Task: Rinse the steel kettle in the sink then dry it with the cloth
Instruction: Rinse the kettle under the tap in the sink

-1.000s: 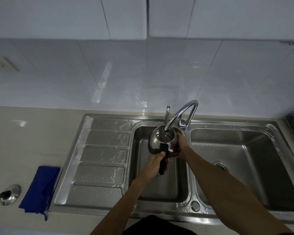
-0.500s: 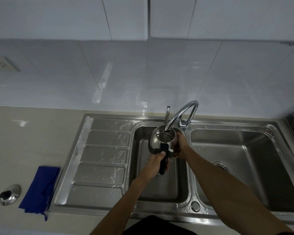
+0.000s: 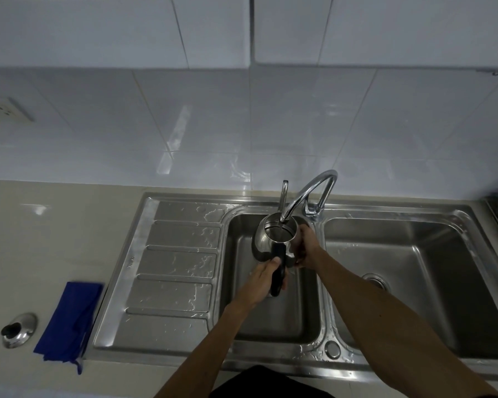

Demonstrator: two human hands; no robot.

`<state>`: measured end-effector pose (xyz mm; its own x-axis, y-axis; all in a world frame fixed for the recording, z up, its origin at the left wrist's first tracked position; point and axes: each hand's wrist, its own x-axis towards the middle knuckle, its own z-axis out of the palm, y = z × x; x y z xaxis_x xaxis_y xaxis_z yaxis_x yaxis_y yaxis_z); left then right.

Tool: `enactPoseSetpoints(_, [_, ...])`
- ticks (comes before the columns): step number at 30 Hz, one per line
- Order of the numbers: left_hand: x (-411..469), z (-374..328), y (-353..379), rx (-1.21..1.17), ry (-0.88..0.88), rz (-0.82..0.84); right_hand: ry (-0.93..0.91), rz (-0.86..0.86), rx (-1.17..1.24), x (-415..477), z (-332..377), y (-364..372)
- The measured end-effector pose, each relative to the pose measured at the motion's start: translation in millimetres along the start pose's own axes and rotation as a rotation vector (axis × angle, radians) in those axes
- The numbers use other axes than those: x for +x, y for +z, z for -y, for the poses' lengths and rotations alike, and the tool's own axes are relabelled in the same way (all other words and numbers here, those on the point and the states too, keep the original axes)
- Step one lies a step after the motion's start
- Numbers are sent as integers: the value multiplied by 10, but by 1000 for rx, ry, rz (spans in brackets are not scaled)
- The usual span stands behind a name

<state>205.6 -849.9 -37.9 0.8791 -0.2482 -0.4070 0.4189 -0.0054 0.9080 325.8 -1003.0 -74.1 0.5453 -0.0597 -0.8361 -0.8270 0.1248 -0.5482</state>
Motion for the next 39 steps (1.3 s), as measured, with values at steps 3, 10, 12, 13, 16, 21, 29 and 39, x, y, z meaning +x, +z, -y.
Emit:
enactPoseSetpoints(3, [21, 8, -7, 9, 3, 4, -5, 2, -15, 20, -9, -20])
enactPoseSetpoints(10, [5, 11, -1, 3, 10, 14, -13, 1, -3, 3, -19, -13])
enactPoseSetpoints(12, [-6, 9, 1, 7, 9, 12, -19, -11, -14, 18, -29, -7])
enactPoseSetpoints(13, [-10, 8, 3, 9, 8, 13, -16, -10, -16, 2, -30, -5])
enactPoseSetpoints(16, [-13, 14, 1, 6, 7, 12, -13, -15, -20, 7, -38, 10])
enactPoseSetpoints(21, [-27, 7, -7, -16, 19, 7, -4, -20, 1, -27, -26, 22])
enactPoseSetpoints(29, [-32, -5, -10, 2, 15, 6, 16, -5, -5, 96, -64, 5])
enactPoseSetpoints(39, [-44, 3, 1, 5, 27, -4, 3, -20, 5, 41, -45, -3])
